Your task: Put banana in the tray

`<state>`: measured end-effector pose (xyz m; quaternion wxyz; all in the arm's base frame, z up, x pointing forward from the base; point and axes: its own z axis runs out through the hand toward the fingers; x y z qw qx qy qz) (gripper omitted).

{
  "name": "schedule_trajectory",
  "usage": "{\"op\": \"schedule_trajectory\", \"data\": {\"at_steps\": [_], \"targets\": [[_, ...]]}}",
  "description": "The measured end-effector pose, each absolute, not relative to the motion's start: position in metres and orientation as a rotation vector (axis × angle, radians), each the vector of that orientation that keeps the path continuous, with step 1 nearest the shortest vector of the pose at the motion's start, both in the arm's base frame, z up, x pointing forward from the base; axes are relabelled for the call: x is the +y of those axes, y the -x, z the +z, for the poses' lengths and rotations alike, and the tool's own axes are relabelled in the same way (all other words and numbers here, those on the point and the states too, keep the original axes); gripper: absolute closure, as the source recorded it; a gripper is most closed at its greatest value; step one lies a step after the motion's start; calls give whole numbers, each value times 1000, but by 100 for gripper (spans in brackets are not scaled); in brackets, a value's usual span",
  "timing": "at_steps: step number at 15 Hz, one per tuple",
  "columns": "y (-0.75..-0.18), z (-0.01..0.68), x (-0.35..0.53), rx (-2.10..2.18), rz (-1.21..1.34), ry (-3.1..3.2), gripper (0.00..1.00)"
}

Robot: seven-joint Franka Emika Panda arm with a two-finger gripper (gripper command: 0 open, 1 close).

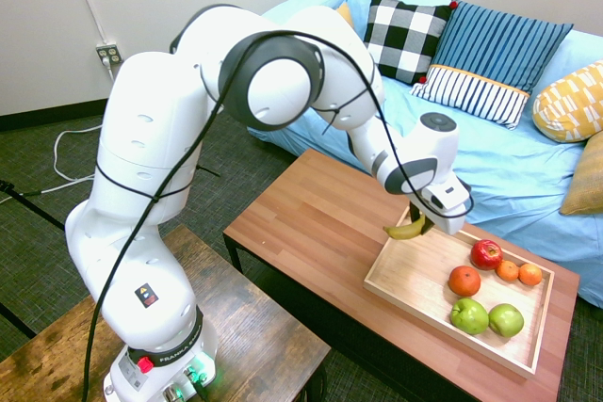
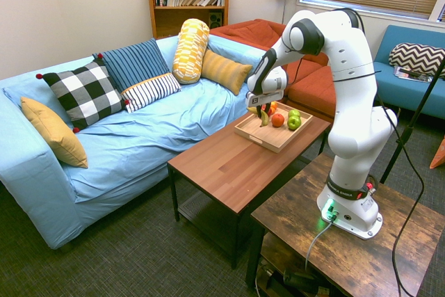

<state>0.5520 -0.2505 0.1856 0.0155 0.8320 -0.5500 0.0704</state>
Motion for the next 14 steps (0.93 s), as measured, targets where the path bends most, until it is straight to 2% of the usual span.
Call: {"op": "schedule_trajectory", "data": {"at_steps": [9,10,14], "targets": [[-565,107,-289,-1750,158,-2543,100],[-564,102,-292,-1751,151,-2541,0],[-560,96,-294,-1754,137,-2540,0]]}}
